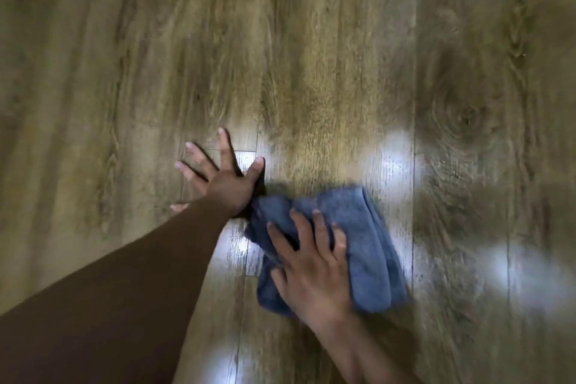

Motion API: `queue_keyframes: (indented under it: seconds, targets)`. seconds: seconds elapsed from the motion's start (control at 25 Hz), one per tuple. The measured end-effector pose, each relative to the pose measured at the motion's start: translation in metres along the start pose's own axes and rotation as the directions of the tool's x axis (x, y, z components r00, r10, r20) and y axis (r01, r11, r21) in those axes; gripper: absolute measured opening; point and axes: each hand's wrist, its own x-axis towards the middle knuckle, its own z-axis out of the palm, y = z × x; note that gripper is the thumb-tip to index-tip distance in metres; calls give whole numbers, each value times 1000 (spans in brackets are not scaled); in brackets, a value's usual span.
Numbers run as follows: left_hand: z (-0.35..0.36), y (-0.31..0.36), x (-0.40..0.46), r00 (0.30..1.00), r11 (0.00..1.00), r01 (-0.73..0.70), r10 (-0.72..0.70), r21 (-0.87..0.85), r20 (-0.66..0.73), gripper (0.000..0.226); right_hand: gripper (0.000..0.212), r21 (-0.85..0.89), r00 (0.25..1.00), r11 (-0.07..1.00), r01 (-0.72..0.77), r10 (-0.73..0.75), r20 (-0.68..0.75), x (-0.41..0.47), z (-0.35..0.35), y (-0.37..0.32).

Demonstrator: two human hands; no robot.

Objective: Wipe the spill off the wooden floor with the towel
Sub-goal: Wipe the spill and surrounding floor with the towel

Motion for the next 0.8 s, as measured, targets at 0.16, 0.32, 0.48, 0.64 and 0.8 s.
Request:
queue_keyframes:
  seconds: [0.16,0.32,0.48,0.64,0.8]
  targets:
    - [0,-5,2,1000,1000,-2,2,-2,16,82,59,-10,1000,1000,17,-17,-2,-15,-1,20]
    - [1,1,1,1000,1000,4,-4,-3,18,84,59,3,996,997,-71,71,-53,42,-5,30]
    - [3,3,-3,1000,999,25,-25,25,16,84,57,2,959,968,-251,249,-138,136,-16,39]
    - [4,0,3,999,999,1,0,-33,32,78,55,7,936,948,-317,314,-157,203,-19,45]
    - [9,3,8,1000,992,17,-17,-128,4,63,53,-63,951,962,-267,252,-181,178,-14,33]
